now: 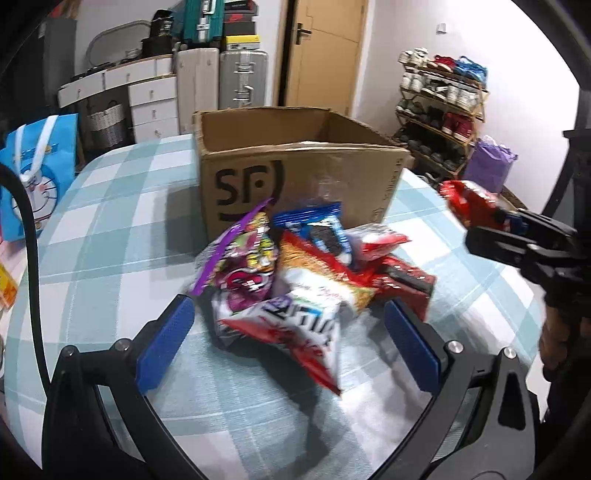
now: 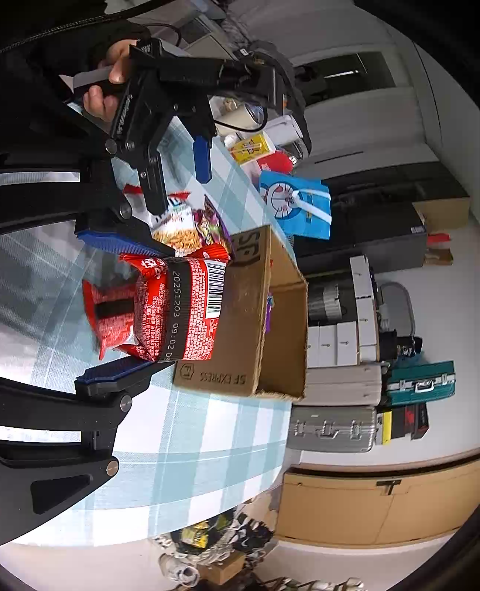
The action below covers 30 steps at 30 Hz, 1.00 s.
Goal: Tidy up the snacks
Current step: 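Grasp the red wafer packet with the right tool, then grasp the white noodle-snack bag with the left tool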
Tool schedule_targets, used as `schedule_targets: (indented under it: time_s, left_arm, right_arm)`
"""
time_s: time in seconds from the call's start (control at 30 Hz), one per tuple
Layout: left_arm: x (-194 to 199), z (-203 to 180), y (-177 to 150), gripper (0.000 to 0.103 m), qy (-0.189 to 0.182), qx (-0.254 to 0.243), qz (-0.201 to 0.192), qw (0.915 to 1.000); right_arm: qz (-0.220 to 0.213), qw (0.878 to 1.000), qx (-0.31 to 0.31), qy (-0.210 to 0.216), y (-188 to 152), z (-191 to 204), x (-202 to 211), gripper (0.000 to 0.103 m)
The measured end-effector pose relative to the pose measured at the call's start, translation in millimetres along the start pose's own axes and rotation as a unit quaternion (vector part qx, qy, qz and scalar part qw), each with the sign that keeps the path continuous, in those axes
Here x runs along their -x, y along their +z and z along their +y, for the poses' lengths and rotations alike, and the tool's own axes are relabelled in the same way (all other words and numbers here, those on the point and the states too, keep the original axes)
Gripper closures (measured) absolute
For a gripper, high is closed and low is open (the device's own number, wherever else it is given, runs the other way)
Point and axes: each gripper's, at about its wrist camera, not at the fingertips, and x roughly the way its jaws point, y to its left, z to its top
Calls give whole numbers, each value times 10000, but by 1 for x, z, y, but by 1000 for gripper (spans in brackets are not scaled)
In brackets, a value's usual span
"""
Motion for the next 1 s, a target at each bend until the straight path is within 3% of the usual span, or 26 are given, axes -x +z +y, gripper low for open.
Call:
schedule_targets:
  time_s: [0.07,0.23,0.37,0.5,0.7,1.0]
  left_arm:
    - [1,-4,2,5,-165,-55,-45,9998]
    - [-4,-12,4,29,-400,-190,33,9990]
    - [-8,-17,1,31,-342,-335,137,9988]
    - [-10,-14,0,31,-794,-202,437,9957]
    - [-23,-16,-3,31,-495,-168,524,9973]
    - [-47,-16,-9,31,-463,-14,711,9964]
  right_arm:
    - [9,10000,-32,-52,0,-2,0,53]
    - [26,10000,-75,-26,-1,-2,2,53]
    - [59,9999,-79,-18,-2,-2,0,53]
    - [77,9999,-89,-11,-3,-2,-2,53]
    - [72,9999,-85,18,-3,-2,-4,53]
    - [57,9999,-116,38,-4,-2,-5,53]
